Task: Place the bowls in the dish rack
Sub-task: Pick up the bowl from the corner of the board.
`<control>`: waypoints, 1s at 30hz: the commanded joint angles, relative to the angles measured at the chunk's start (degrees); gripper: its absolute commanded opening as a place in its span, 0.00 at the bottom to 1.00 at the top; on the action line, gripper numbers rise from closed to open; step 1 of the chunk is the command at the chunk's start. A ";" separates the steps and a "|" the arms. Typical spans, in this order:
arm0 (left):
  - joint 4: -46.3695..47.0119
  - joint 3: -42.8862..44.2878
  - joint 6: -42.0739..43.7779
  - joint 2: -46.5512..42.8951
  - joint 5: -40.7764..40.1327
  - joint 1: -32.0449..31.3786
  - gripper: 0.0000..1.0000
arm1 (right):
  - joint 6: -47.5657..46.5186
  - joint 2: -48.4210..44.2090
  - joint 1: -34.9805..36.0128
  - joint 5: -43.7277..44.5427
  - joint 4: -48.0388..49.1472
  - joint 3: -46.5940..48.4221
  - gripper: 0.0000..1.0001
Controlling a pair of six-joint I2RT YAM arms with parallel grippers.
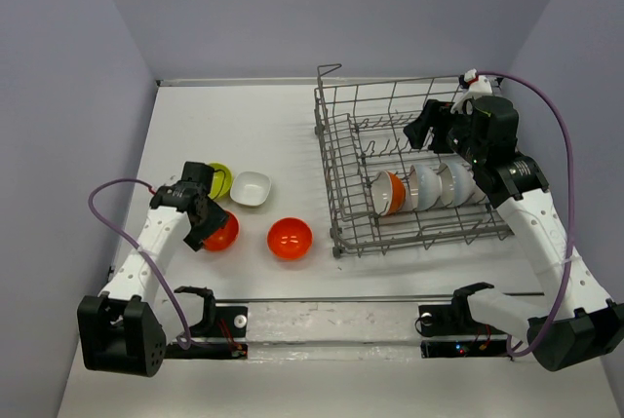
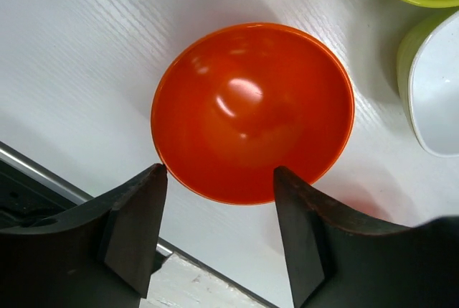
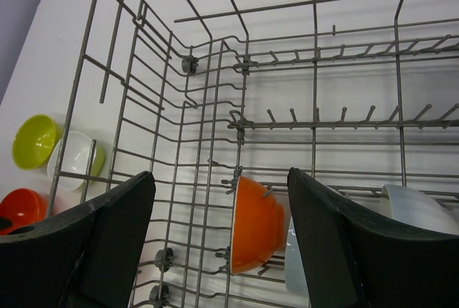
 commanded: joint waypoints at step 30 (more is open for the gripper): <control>1.96 -3.75 -0.77 0.84 2.52 0.34 0.79 | -1.09 -0.08 0.51 -0.06 1.54 -0.08 0.80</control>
